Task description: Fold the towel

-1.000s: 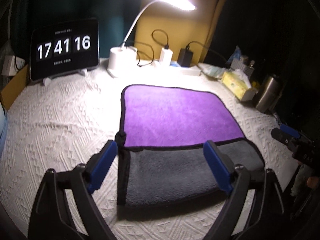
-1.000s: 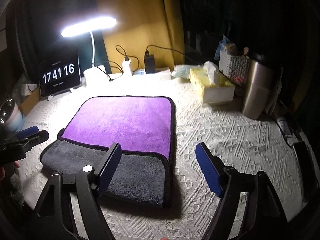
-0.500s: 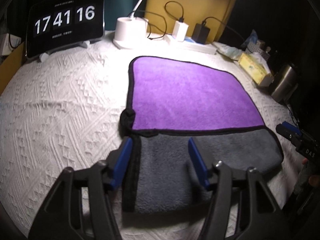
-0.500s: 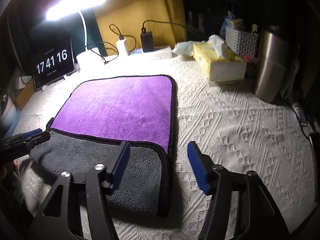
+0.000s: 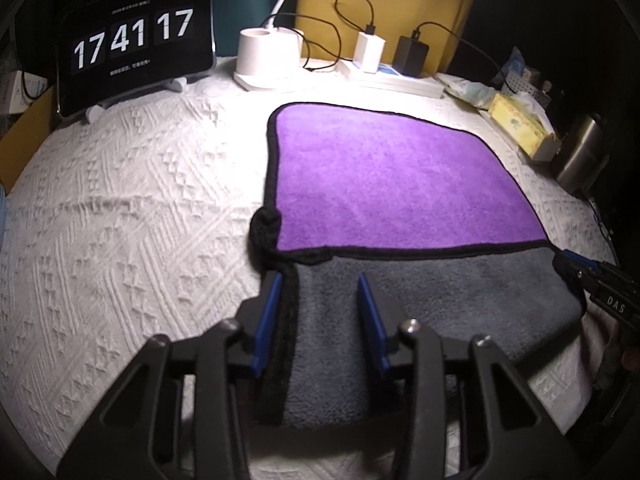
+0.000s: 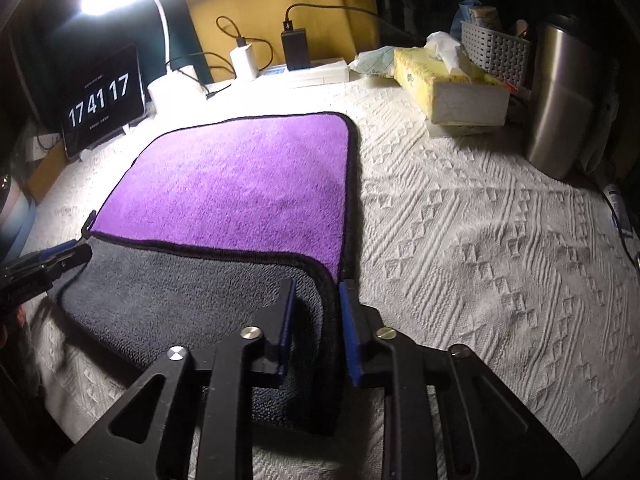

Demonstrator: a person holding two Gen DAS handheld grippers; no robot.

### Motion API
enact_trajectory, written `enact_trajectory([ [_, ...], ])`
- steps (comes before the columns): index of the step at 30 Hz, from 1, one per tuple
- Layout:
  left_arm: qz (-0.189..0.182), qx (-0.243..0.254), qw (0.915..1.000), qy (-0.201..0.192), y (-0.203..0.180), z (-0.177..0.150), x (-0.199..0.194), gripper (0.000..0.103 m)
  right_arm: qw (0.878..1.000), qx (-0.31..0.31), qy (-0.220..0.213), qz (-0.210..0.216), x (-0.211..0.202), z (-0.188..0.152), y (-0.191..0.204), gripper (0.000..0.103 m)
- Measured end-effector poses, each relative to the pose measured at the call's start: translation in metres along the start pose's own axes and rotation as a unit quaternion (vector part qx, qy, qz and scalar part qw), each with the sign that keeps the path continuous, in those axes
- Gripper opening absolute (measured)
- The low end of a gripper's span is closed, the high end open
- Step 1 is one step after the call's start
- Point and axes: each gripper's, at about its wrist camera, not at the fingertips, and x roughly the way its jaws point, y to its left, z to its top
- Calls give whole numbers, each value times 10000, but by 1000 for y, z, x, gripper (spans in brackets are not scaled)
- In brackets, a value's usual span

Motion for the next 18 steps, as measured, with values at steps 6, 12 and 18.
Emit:
enact_trajectory([
  [6,74,14,10000,-56,1,-3,-3,18,9999,-108,-57,-58,-6,-1,3,7],
  [12,105,146,9996,-203,-4,-5,-10,9,9995,-240,-178,-64,-16,0,8,6],
  [18,124,161,9990,-397,-6,-1,-23,8,9989,-263,-366,-109,-28,5,9,5],
])
